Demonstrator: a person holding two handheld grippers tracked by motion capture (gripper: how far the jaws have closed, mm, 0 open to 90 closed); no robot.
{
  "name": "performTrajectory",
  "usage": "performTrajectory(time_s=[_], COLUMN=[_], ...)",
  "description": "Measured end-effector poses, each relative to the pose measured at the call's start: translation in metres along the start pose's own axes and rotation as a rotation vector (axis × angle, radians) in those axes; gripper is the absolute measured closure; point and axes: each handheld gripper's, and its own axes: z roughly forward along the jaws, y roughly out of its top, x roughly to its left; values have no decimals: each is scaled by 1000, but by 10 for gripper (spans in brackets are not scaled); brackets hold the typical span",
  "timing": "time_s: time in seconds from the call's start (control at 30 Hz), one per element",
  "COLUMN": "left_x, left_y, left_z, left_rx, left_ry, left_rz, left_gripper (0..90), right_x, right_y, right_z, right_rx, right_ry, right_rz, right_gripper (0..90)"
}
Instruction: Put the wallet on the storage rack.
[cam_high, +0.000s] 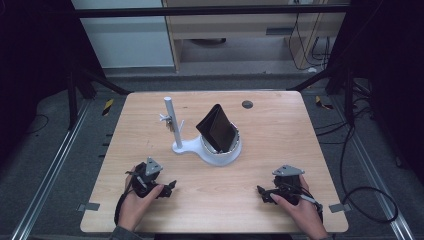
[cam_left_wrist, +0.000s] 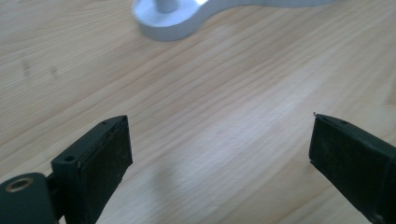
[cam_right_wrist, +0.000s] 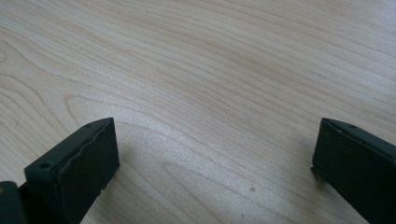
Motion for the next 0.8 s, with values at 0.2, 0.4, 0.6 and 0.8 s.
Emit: performTrajectory(time_s=[0.2,0.4,0.6,0.8], left_x=[18,32,41,47], left_y=[-7,-15,-21,-27], left_z=[0,5,13,20], left_rx=[-11,-16,25,-5], left_ry=[33,31,47,42], left_rz=[-52,-74,-126,-156], left_gripper=[55,56,52,0], right_x=[0,0,1,2], right_y=[0,0,0,0], right_z=[0,0,0,0], right_rx=[0,1,-1,-1], right_ry=[3,1,-8,-7], right_rz=[0,3,8,9], right_gripper=[5,4,4,4])
